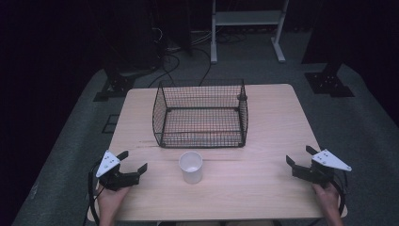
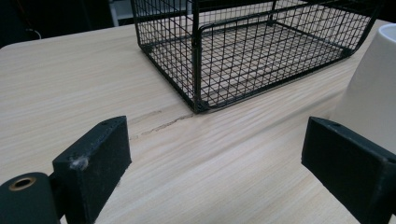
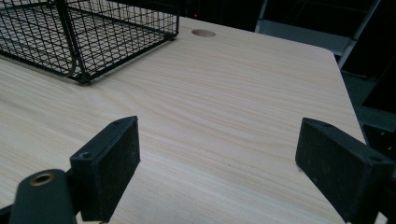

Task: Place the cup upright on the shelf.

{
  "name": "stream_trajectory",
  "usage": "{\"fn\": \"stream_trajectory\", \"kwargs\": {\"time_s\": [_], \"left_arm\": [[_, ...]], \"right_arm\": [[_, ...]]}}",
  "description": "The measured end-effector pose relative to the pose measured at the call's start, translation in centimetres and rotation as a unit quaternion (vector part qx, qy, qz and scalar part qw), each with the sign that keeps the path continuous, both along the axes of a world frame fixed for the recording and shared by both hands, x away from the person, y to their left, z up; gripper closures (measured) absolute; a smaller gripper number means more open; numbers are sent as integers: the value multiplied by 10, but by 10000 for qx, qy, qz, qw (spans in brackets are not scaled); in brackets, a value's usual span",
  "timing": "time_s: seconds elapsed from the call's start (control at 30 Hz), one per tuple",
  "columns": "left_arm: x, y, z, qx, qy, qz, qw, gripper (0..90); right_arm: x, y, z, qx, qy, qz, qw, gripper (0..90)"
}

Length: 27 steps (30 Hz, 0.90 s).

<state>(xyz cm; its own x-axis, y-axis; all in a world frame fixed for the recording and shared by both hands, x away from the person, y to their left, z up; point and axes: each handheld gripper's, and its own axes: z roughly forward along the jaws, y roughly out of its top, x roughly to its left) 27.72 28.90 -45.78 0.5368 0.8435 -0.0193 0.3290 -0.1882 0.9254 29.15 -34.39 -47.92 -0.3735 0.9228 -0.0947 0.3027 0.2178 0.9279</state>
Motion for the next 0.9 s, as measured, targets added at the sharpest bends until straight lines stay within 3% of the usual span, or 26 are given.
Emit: {"fn": "stream_trajectory", "kwargs": {"time_s": [0.27,0.47,0.9], "left_arm": [[1,-3,1,-25,30,-107,9999,74],[2,-14,4,69,-78,-279,9996,48],[1,-28,9,180,-87,-494,9986,27]], "right_arm": [[0,0,0,-2,26,-21,10000,130],[0,0,0,-24,25,-26,10000,131],[1,1,0,-31,47,-28,10000,131]]}}
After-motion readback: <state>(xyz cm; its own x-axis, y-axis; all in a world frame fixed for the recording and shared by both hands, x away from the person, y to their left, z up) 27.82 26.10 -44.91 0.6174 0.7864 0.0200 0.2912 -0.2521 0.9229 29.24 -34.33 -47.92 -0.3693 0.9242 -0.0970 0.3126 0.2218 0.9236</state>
